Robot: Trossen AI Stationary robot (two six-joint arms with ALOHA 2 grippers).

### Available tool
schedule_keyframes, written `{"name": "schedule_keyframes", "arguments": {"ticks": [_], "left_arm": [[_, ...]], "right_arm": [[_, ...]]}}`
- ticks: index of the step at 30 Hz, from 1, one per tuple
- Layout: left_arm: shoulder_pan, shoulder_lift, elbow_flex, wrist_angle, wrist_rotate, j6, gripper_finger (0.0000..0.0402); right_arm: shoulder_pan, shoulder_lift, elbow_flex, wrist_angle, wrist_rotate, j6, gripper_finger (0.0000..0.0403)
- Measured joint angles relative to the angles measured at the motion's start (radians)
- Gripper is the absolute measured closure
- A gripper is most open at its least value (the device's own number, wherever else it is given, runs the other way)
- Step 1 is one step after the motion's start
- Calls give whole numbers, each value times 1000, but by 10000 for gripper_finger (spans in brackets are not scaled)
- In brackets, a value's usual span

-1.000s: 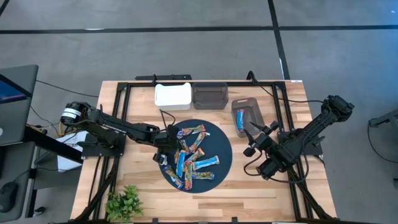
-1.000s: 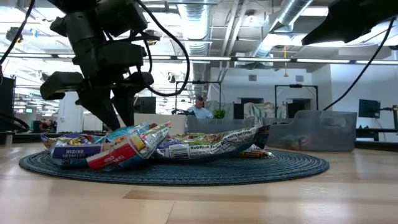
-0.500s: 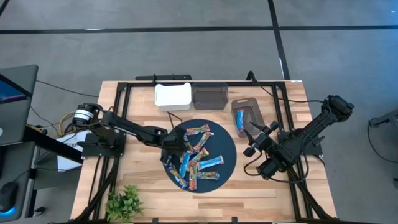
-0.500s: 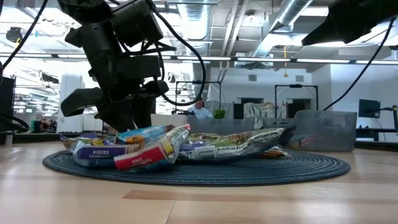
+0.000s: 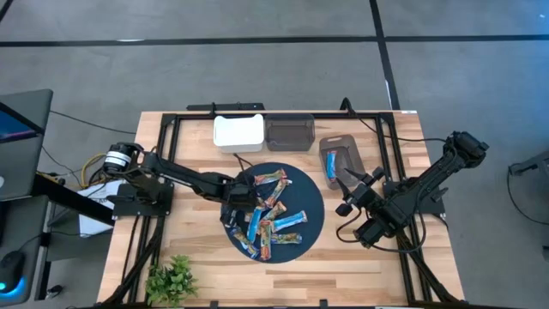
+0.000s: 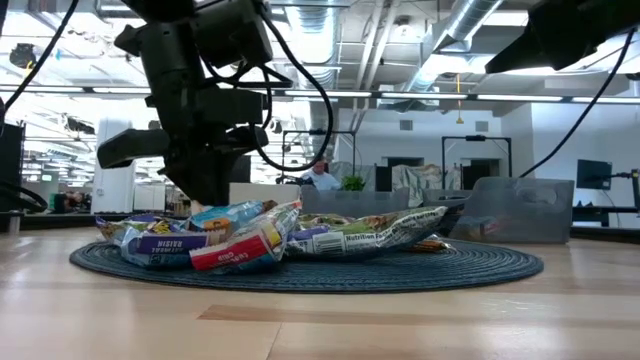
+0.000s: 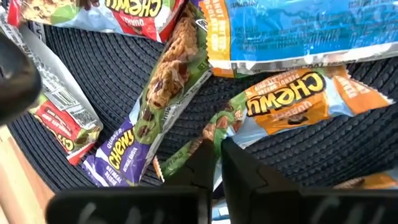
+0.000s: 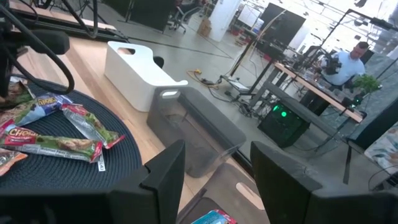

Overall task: Pick and place Granola Bars by type
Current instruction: Put the yellow granola bar into the white bin

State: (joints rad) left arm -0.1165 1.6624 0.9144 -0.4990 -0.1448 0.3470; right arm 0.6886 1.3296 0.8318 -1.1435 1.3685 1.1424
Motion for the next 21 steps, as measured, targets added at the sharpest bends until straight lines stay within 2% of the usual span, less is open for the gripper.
{"name": "schedule_keyframes", "arguments": {"ticks": [8, 21], "left_arm": [[0, 2, 50, -71, -2, -28, 400], [-9, 1, 159, -170, -137, -31, 401]], "right_arm": [[0, 0, 0, 0, -1, 0, 226], [0, 0, 0, 0, -7, 0, 226]]}}
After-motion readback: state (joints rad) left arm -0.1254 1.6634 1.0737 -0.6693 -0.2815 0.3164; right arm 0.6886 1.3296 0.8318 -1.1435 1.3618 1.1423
